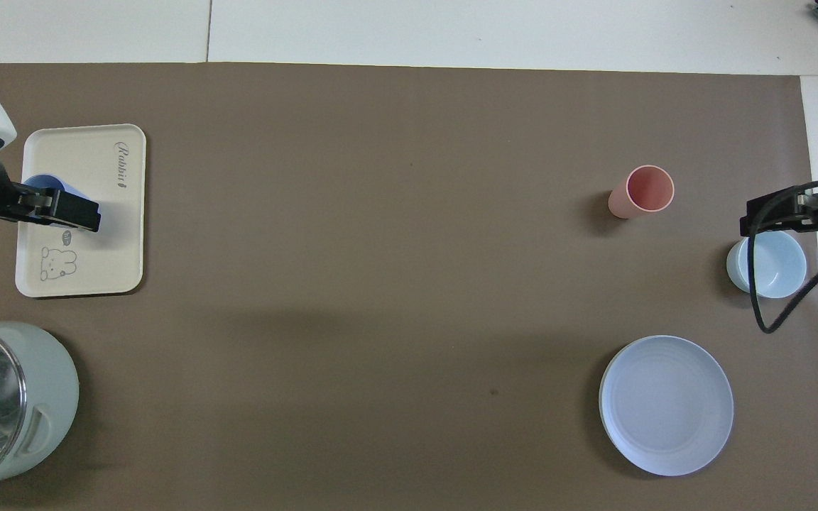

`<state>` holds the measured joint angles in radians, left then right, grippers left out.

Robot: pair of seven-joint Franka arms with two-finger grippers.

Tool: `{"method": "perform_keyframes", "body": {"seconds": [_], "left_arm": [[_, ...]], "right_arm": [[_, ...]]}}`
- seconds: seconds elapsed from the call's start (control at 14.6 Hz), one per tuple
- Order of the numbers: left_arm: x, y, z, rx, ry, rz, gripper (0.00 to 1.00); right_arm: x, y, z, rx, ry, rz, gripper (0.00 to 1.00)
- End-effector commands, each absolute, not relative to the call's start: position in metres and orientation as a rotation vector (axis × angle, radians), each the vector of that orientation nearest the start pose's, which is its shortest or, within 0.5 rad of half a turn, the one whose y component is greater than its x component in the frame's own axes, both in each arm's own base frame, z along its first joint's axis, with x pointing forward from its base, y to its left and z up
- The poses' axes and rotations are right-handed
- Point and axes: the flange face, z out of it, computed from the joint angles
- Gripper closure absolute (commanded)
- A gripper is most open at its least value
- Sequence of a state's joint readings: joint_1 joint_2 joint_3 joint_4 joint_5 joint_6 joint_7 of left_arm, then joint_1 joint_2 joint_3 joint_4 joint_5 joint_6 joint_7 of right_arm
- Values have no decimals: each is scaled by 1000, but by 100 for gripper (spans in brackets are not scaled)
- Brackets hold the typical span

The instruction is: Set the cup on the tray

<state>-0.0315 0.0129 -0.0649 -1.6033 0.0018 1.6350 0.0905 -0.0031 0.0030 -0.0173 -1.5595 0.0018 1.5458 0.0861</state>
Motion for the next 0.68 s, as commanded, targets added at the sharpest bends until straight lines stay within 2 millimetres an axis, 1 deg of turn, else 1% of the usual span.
{"method": "perform_keyframes", "body": {"seconds": [0.0, 0.41, 0.62], "left_arm": [[553, -55, 609, -3139, 308, -51, 0], [552, -40, 609, -3142, 264, -37, 0], [552, -41, 609, -3142, 267, -36, 0]], "right_arm": [[547, -12, 629, -3145, 126, 34, 1], [547, -10, 629, -3146, 121, 34, 1], [547, -7, 629, -3146, 114, 34, 1]]}}
